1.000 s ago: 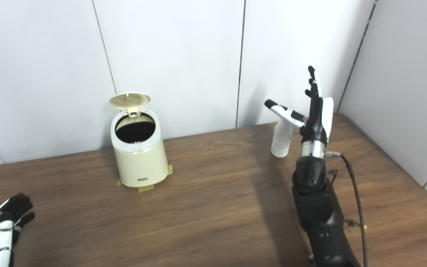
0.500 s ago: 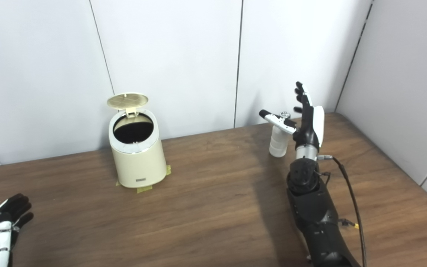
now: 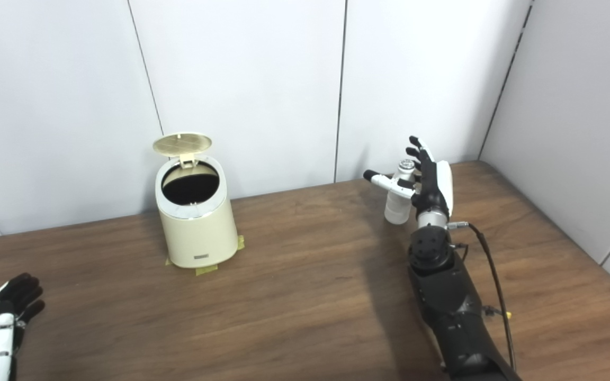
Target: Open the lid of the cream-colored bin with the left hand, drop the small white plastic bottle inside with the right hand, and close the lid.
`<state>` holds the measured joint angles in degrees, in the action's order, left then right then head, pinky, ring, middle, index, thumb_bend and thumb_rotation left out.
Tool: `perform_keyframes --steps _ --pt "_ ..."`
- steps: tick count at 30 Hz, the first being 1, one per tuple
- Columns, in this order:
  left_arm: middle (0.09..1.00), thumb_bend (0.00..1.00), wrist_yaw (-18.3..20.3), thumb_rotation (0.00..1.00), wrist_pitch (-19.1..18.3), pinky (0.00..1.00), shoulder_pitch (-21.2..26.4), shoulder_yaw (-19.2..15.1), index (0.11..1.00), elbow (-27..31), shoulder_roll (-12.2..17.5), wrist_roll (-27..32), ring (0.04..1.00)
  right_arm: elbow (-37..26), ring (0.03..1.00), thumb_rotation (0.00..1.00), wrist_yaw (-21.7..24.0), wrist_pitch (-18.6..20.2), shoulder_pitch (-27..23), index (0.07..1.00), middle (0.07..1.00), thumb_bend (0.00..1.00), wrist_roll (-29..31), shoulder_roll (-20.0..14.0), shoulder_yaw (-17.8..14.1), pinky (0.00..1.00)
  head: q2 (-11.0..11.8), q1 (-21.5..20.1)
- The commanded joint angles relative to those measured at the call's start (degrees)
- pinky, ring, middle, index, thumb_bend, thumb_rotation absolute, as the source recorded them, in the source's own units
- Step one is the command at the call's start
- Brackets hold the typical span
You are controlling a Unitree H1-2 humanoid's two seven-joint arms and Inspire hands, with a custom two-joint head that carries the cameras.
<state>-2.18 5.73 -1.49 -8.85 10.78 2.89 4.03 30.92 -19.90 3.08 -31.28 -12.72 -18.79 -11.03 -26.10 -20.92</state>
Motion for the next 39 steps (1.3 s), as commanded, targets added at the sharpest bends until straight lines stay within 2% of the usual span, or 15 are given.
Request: perform_keyframes --steps 1,6,8,11,17,22,28,34,38,39 --pt "0.814 0.28 0.02 0.69 2.09 0.82 1.67 -0.03 0.796 0.90 0.46 0.19 0.830 -1.11 0.807 0.34 0.04 -0.05 -3.32 0.876 0.851 0.96 -0.12 -1.51 0.31 0.68 -0.01 -0.02" --pt "0.810 0.28 -0.02 0.69 1.95 0.82 1.69 -0.13 0.794 1.13 0.46 0.26 0.826 0.14 0.729 0.26 0.04 1.10 -3.12 0.836 0.778 0.89 0.10 -1.31 0.83 0.62 -0.13 0.00" --pt "0.806 0.27 -0.13 0.68 2.12 0.81 1.73 -0.21 0.788 1.15 0.37 0.29 0.819 0.73 0.762 0.24 -0.07 0.67 -2.99 0.823 0.805 0.89 0.64 -1.08 0.68 0.66 -0.15 -0.01" --pt "0.798 0.26 -0.26 0.66 1.33 0.79 1.79 -0.26 0.782 1.71 0.17 0.49 0.811 1.16 0.822 0.27 0.04 -0.62 -2.36 0.840 0.862 0.92 1.20 -1.00 0.84 0.72 -0.23 0.00" --pt "0.805 0.24 -0.24 0.66 1.38 0.78 1.87 -0.30 0.789 1.86 0.25 0.52 0.815 1.03 0.833 0.26 0.61 -0.72 -1.10 0.864 0.861 0.89 1.20 -1.15 1.65 0.75 -0.38 -0.02" --pt "0.809 0.25 -0.12 0.67 1.65 0.80 1.95 -0.41 0.790 1.50 0.42 0.72 0.822 1.35 0.804 0.27 0.23 0.14 -0.66 0.845 0.831 0.88 0.71 -1.32 2.60 0.73 -0.29 0.07" --pt "0.803 0.25 -0.14 0.66 1.25 0.77 2.05 -0.38 0.786 1.80 0.38 0.84 0.813 2.31 0.811 0.25 -0.50 -1.46 -0.36 0.843 0.823 0.87 1.36 -1.00 2.37 0.74 -0.19 0.10" --pt "0.798 0.26 -0.36 0.64 0.50 0.78 2.14 -0.41 0.775 2.25 0.35 0.65 0.812 3.93 0.719 0.17 -3.77 -3.76 -0.25 0.769 0.746 0.86 1.73 -0.18 1.58 0.66 -0.25 0.12" --pt "0.803 0.26 -0.70 0.65 -0.23 0.78 2.10 -0.43 0.780 2.78 0.17 0.32 0.814 4.35 0.661 0.07 -7.69 -5.35 -0.28 0.711 0.693 0.83 1.47 0.82 0.63 0.58 -0.25 0.12" --pt "0.804 0.26 -0.54 0.65 -0.18 0.78 2.04 -0.40 0.781 2.84 0.31 0.41 0.817 4.46 0.616 0.03 -9.43 -5.89 -0.32 0.665 0.639 0.80 0.89 1.12 0.43 0.54 -0.40 0.20"
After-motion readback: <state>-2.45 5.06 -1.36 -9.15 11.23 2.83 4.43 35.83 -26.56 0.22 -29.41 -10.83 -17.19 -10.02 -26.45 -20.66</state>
